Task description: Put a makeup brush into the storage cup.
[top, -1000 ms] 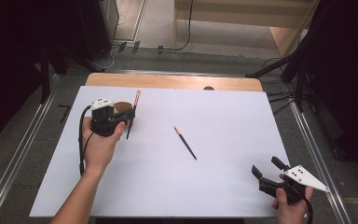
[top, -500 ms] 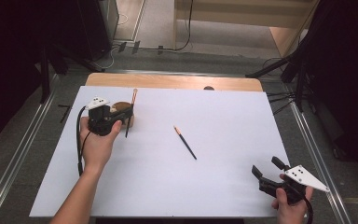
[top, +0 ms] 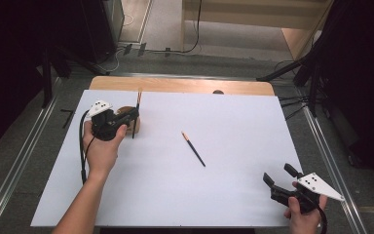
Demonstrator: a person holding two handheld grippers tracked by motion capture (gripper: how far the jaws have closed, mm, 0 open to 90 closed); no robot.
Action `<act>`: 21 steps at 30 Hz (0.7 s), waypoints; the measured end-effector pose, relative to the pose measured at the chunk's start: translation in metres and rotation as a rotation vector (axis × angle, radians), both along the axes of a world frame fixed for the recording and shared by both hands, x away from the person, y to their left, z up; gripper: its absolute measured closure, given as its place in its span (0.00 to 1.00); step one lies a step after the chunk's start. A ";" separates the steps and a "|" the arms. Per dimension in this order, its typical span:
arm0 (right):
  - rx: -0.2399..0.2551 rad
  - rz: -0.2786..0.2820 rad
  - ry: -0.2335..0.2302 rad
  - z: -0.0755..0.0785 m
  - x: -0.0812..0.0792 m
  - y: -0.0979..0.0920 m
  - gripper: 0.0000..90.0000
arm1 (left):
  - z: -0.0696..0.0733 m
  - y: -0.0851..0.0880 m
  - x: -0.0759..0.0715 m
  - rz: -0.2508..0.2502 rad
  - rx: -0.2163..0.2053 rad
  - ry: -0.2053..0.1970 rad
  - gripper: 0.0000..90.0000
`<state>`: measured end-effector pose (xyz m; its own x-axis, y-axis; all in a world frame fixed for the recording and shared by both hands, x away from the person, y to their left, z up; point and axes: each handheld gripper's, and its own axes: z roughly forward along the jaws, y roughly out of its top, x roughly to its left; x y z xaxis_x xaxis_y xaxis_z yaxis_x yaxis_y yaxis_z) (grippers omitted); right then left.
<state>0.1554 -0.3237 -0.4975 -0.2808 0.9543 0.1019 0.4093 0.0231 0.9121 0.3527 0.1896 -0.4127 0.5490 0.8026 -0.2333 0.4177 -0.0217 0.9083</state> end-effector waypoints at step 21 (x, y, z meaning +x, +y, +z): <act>-0.002 0.003 -0.002 0.000 0.000 0.000 0.18 | -0.004 0.011 0.009 0.091 -0.086 -0.202 0.94</act>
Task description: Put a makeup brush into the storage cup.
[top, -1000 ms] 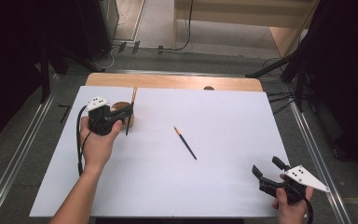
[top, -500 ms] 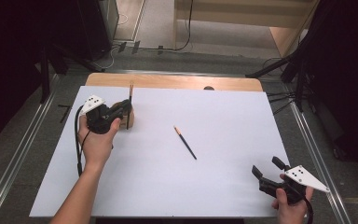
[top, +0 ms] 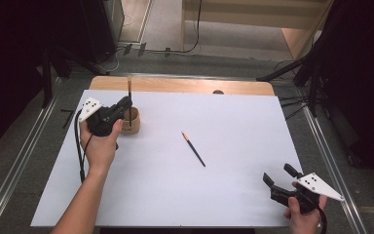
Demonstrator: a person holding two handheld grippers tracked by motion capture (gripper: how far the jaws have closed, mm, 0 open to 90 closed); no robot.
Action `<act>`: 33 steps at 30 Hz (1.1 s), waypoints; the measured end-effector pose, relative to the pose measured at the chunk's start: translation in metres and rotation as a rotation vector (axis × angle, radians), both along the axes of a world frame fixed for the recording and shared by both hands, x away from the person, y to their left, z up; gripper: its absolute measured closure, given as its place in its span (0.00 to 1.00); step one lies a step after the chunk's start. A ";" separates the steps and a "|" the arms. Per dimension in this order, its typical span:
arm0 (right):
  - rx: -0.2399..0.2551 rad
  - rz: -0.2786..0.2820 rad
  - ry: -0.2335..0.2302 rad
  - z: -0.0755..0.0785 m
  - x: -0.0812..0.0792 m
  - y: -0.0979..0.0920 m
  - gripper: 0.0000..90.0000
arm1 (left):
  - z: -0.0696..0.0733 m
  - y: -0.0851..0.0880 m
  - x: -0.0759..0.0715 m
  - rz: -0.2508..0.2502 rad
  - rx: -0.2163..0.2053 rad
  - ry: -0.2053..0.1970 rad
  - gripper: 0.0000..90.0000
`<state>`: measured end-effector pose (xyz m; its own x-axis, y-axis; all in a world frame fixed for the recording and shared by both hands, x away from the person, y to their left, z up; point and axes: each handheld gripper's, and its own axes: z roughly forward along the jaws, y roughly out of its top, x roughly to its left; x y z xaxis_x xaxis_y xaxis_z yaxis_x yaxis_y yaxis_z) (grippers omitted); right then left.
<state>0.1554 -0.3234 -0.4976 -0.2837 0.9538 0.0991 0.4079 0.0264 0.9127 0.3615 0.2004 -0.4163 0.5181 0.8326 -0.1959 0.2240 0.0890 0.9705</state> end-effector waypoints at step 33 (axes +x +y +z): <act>0.005 -0.002 0.006 0.000 -0.001 -0.001 0.18 | -0.025 -0.001 0.025 0.131 0.058 -0.058 0.93</act>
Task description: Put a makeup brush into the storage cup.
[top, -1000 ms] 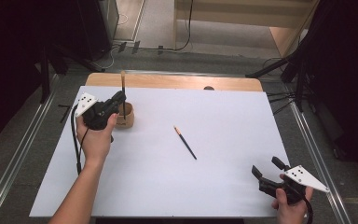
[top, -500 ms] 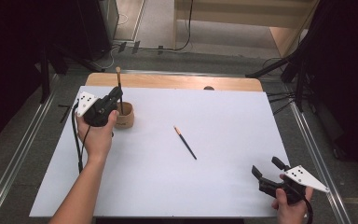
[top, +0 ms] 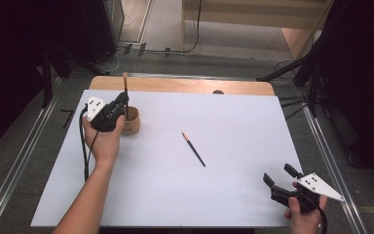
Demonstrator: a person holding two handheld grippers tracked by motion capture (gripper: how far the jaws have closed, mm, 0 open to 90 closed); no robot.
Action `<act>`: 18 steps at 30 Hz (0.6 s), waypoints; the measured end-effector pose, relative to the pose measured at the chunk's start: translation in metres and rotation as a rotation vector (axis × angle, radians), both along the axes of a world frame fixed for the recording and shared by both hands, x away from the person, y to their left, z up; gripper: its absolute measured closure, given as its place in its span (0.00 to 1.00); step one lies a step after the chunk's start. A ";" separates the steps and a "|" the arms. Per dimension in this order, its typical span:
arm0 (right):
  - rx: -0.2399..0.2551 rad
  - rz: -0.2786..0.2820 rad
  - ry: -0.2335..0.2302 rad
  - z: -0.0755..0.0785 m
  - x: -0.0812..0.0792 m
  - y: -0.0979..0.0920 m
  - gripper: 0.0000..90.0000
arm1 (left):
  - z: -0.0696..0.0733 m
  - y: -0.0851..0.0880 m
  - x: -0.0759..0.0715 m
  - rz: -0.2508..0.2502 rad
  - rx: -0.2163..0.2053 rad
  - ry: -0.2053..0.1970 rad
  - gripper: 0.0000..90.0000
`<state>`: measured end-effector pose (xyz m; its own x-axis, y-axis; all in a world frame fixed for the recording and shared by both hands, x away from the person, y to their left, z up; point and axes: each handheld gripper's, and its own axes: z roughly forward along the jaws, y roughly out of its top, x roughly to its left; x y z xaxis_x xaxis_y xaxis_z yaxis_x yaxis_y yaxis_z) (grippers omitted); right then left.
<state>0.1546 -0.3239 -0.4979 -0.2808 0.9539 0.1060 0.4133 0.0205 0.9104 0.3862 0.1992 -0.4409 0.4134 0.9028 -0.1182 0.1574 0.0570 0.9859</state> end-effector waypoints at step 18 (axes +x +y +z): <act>0.001 0.002 0.002 -0.001 0.000 0.000 0.18 | -0.019 -0.003 0.002 0.026 0.052 0.044 0.93</act>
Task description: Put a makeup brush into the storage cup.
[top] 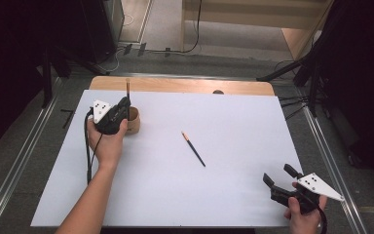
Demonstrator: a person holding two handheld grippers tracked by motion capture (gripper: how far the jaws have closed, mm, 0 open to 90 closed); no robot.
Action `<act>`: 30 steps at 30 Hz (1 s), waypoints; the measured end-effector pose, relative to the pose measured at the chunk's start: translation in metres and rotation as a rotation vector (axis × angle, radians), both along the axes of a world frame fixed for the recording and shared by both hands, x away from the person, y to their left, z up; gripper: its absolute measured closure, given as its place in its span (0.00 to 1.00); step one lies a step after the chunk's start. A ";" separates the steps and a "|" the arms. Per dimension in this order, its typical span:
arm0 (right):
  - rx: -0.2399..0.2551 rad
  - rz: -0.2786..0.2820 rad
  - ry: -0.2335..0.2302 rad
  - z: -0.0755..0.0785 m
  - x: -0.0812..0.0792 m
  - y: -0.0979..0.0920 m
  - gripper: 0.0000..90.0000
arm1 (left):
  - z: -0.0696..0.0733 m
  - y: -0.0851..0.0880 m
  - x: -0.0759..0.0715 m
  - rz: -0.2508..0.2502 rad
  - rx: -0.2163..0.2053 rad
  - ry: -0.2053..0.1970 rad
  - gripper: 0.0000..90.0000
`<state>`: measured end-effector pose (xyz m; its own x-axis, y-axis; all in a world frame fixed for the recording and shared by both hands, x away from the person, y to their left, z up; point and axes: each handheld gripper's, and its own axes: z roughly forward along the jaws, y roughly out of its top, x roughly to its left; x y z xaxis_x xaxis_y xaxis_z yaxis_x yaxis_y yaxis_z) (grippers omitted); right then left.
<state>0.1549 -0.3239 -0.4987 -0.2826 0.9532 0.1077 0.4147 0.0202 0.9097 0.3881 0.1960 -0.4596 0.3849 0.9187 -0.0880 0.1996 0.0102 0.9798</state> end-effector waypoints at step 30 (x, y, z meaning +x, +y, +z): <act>-0.005 0.002 -0.005 0.001 -0.001 0.000 0.18 | 0.015 0.011 -0.032 -0.060 -0.024 0.023 0.64</act>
